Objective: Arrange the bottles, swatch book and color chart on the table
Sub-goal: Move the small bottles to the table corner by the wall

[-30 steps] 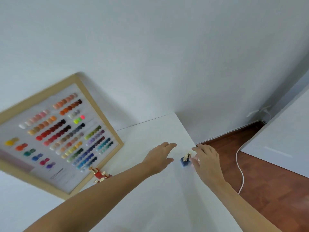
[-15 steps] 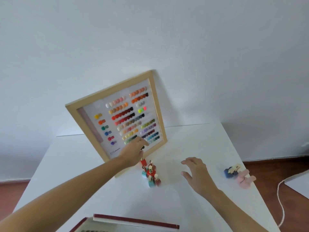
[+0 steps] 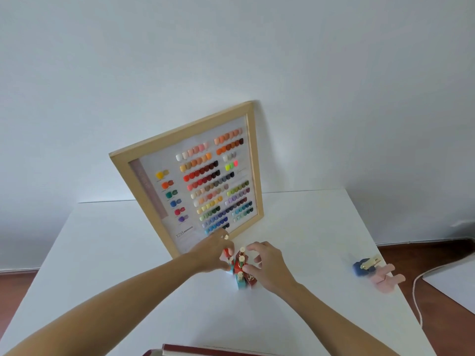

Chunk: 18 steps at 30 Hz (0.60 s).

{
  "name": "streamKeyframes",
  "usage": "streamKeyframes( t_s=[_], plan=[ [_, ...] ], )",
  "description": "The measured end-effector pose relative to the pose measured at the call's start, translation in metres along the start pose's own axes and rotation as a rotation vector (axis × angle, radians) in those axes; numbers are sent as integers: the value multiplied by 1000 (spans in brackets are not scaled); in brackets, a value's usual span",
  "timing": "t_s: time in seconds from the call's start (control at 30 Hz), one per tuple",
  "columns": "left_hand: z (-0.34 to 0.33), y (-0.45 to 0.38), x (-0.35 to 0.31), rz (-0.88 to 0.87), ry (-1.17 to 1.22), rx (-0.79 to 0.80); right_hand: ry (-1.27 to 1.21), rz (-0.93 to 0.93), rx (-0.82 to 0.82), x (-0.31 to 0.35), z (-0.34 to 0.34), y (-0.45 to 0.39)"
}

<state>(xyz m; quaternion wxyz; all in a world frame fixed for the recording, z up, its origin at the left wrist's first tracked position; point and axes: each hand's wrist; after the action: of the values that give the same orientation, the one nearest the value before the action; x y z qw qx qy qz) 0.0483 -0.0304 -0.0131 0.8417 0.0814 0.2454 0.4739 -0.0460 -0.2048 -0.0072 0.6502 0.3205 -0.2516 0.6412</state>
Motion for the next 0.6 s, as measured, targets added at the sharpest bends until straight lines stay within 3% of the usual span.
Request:
streamKeyframes(
  t_s=[0.6],
  plan=[
    [-15, -3, 13, -27, 77, -100, 184, 185, 72, -6, -12, -27]
  ],
)
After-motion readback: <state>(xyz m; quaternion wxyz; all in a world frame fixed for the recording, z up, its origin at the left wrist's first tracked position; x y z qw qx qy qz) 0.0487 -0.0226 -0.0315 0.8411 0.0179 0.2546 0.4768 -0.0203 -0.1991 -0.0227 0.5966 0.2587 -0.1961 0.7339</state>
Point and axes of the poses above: each hand's wrist, its own y-axis away from the middle knuckle, its own z-axis out of the back of the hand, x = y × z, and after that the axes turned 8 degrees about z, right-handed
